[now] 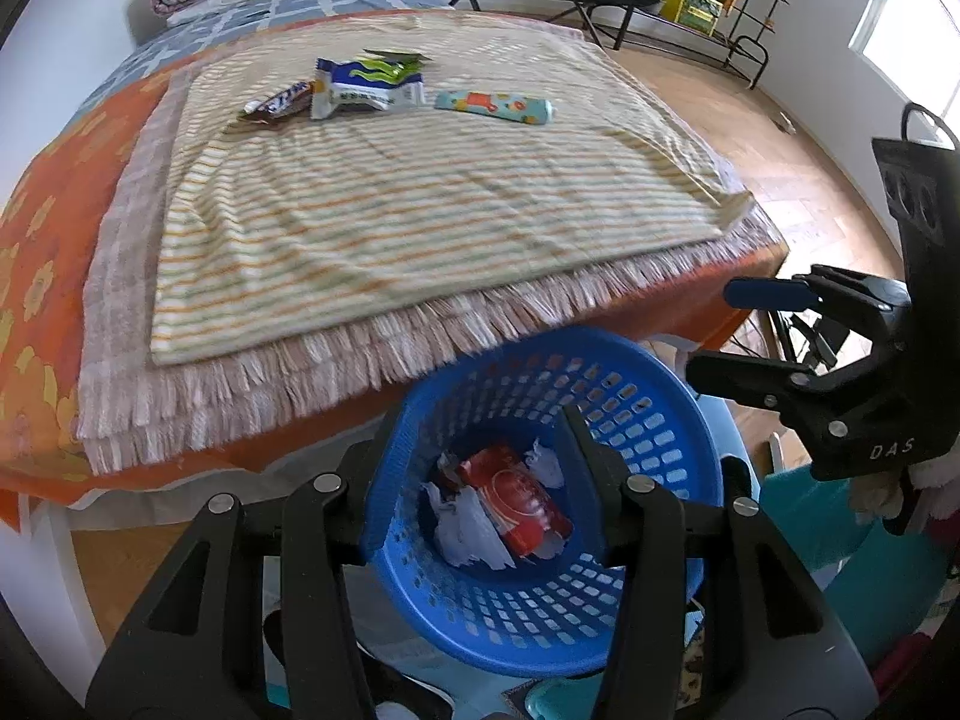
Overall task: Collect trash
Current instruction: 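Grasp the blue snack packet with the left tool while the right tool grasps the hand-cream tube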
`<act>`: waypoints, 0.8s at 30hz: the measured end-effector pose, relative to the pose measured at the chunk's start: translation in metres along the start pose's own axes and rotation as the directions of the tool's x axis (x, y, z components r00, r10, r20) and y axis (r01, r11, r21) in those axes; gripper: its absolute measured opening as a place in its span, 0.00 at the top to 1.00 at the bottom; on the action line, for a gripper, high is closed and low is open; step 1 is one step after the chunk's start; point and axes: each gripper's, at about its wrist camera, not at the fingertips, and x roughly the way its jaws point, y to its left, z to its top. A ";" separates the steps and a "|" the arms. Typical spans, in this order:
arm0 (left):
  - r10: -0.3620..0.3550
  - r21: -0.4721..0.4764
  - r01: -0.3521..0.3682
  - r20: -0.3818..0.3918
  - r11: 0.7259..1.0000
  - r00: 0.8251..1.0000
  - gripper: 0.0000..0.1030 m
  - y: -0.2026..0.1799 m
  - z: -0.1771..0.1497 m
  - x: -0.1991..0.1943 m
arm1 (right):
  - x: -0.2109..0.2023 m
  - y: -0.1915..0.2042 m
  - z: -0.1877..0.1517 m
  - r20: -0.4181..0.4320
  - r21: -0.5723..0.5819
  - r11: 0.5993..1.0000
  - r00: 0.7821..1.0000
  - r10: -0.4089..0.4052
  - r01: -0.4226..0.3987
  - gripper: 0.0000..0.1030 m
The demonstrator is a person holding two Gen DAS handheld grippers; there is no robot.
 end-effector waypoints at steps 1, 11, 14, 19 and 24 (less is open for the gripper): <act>0.006 -0.005 -0.006 0.003 1.000 1.000 0.51 0.003 0.004 0.000 | 0.000 -0.002 0.002 0.001 0.003 1.000 1.000 -0.002 0.002 0.18; 0.040 -0.099 -0.035 0.040 0.994 0.998 0.41 0.039 0.061 -0.001 | 0.000 -0.018 0.037 0.043 0.014 0.999 0.998 -0.040 0.039 0.14; 0.048 -0.136 -0.041 0.049 0.990 0.998 0.33 0.049 0.083 0.004 | 0.001 -0.019 0.053 0.055 -0.019 0.998 0.997 -0.054 0.056 0.14; 0.025 -0.261 -0.013 0.043 0.965 0.999 0.31 0.077 0.120 0.023 | 0.004 -0.025 0.085 0.104 -0.091 0.992 0.991 -0.082 0.092 0.14; 0.019 -0.379 -0.008 0.025 0.925 1.000 0.31 0.097 0.148 0.051 | 0.016 -0.040 0.119 0.121 -0.111 0.989 0.989 -0.088 0.101 0.13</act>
